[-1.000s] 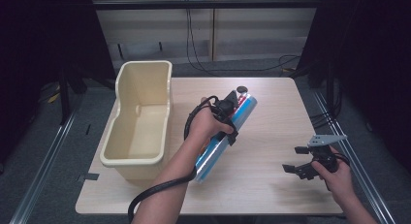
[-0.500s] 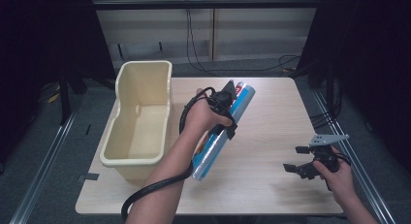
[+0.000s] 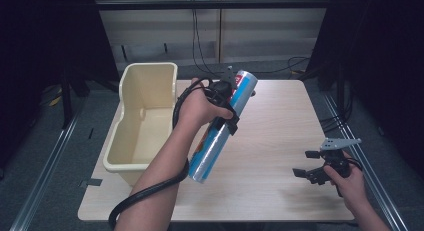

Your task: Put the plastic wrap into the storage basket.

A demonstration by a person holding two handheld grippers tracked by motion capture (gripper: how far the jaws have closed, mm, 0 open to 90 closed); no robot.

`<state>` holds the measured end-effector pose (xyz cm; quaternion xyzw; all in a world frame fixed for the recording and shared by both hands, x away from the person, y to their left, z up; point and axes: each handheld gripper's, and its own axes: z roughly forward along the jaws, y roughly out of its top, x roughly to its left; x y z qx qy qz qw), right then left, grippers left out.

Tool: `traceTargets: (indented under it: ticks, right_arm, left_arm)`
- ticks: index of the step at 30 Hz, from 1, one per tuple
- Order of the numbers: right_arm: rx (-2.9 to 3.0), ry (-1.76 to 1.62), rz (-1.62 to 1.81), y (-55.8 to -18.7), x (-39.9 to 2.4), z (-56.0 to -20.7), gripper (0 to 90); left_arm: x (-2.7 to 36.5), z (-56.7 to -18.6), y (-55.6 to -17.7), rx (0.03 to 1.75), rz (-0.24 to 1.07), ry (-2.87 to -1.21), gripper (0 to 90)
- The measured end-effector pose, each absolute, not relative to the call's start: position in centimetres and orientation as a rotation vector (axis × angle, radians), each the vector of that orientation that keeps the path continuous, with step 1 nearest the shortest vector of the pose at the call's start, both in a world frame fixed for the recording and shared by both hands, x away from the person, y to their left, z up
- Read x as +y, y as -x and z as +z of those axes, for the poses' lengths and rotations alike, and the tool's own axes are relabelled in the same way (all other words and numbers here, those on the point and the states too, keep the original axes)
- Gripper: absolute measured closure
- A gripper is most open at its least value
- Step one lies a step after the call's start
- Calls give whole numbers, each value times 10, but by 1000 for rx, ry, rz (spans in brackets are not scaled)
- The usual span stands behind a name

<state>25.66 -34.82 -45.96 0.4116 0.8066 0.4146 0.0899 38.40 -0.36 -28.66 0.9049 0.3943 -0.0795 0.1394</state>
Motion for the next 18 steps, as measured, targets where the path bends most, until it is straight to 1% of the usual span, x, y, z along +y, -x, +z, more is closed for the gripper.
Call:
traceTargets:
  ticks: [6, 10, 18]
  right_arm:
    - [2398, -1223, 1234, -256, -348, -460, 43]
    - [2394, -1225, 1234, -257, -349, -460, 42]
    - [2397, -1212, 1238, -257, -349, -458, 42]
  left_arm:
    - [5, -276, -384, 1177, -257, -2608, 322]
    - [11, -272, -384, 1173, -249, -2616, 321]
    - [30, -261, -381, 1249, -240, -2596, 321]
